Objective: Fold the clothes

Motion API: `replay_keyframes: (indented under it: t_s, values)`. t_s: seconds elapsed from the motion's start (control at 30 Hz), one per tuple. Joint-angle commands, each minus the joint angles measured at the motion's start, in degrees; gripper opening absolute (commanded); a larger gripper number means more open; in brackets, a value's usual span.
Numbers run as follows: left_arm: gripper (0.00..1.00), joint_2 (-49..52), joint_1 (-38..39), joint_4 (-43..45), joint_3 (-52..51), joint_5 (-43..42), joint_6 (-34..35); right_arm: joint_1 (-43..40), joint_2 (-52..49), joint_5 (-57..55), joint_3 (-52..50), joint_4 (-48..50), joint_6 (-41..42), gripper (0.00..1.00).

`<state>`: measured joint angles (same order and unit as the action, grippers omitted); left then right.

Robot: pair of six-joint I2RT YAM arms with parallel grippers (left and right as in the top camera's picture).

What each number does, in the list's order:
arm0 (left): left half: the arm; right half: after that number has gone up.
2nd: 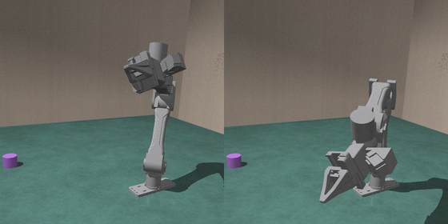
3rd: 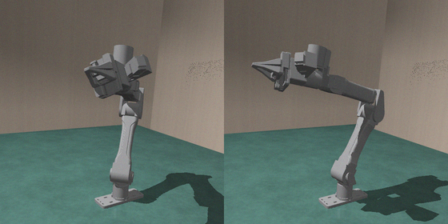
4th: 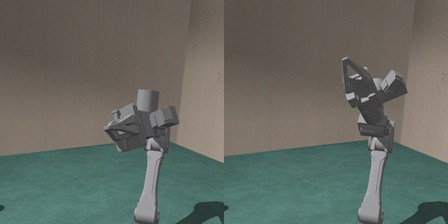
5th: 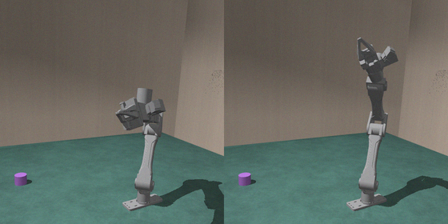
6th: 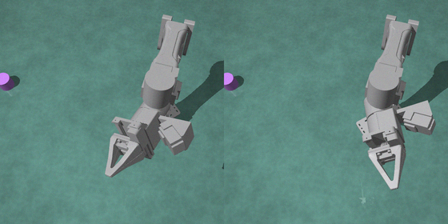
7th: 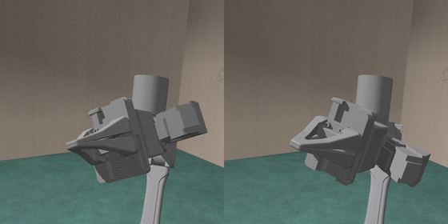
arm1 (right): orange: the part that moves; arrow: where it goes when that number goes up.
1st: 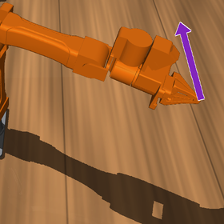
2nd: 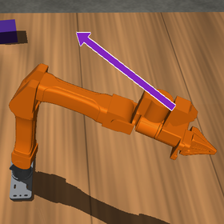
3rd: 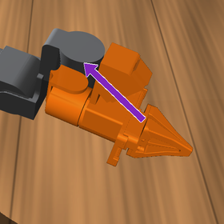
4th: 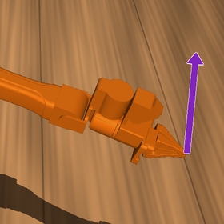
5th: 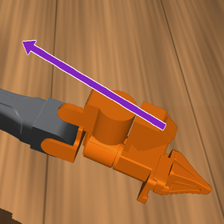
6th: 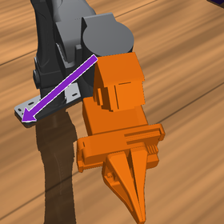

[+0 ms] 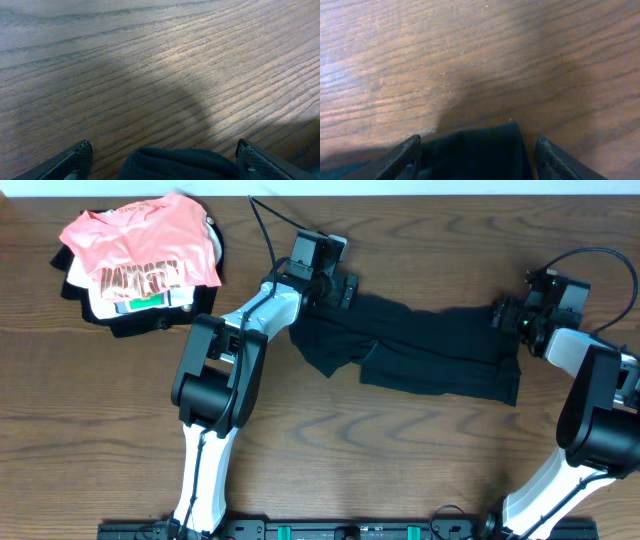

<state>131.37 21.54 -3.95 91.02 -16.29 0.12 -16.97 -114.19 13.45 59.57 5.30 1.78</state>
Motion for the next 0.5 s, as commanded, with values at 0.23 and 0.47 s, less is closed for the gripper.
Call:
replay_keyframes:
  t_s: [0.23,0.47]
  values:
    - [0.7,1.3,-0.2,0.9,1.0,0.5,-0.4,-0.7,-3.1,0.3,0.5,2.3,1.2,0.4]
    - [0.19,1.2,-0.2,1.1,1.0,0.5,-0.3,-0.8,-3.1,0.5,0.6,3.0,4.4,0.08]
